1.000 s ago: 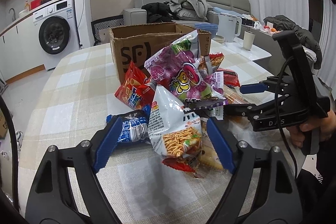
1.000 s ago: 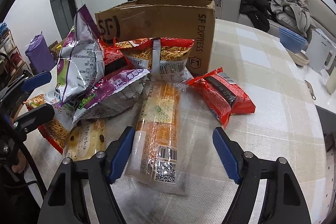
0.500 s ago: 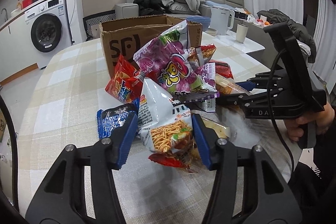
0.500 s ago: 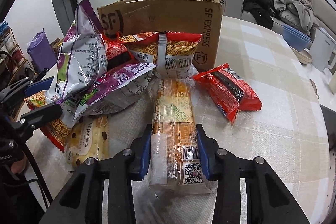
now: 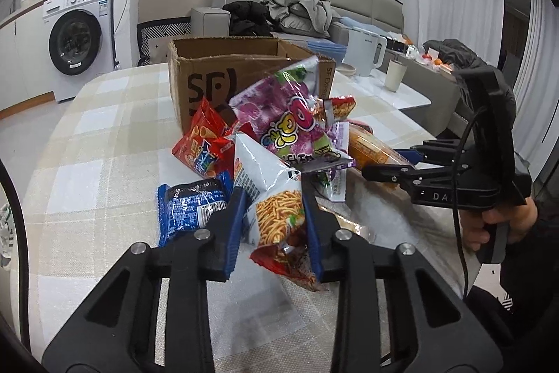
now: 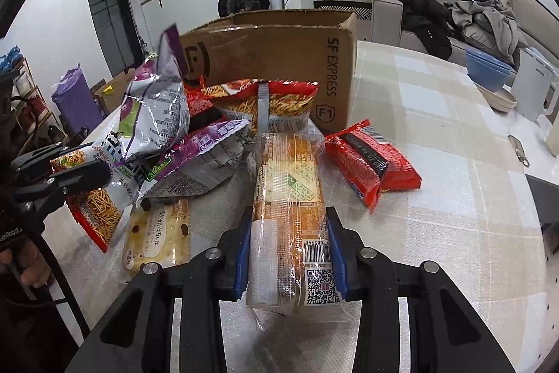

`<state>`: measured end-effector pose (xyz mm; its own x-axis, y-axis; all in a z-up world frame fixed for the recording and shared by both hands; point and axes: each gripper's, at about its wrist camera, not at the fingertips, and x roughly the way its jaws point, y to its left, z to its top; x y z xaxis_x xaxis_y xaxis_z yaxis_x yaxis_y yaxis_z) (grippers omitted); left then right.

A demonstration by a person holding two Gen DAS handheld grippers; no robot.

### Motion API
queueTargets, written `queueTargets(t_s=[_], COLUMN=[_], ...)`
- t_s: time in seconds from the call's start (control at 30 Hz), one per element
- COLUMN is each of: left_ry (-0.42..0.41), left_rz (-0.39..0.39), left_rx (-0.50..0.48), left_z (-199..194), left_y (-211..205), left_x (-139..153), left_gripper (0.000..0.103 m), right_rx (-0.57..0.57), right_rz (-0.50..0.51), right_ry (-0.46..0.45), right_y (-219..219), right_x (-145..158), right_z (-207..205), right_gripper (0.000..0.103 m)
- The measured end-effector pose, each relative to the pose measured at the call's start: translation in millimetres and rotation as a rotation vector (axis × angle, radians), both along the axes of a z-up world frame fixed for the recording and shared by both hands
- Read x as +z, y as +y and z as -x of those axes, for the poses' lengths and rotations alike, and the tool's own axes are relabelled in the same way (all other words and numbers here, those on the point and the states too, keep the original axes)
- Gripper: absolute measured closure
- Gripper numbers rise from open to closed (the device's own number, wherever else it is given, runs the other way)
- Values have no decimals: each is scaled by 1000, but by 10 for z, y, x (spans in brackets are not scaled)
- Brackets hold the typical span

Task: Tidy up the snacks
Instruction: 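Grasp the clear bread package with the right tool while the left grasps the white stick-snack bag, then carry both packets over the cardboard box and open both tools to drop them in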

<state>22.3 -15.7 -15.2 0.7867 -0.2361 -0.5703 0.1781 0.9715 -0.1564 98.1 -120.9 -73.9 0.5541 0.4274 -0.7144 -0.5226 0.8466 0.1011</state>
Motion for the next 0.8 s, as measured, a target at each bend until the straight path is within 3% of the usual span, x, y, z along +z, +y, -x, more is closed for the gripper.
queueTargets(t_s=[0.8], left_ry=[-124], left_rz=[31], left_rx=[54], left_z=[355], left_y=[95], left_x=[521], left_gripper=[76], right_rx=[-16], right_rz=[-134], right_ry=[-152], right_y=[-169], right_x=[483], right_z=[297], right_gripper=[65])
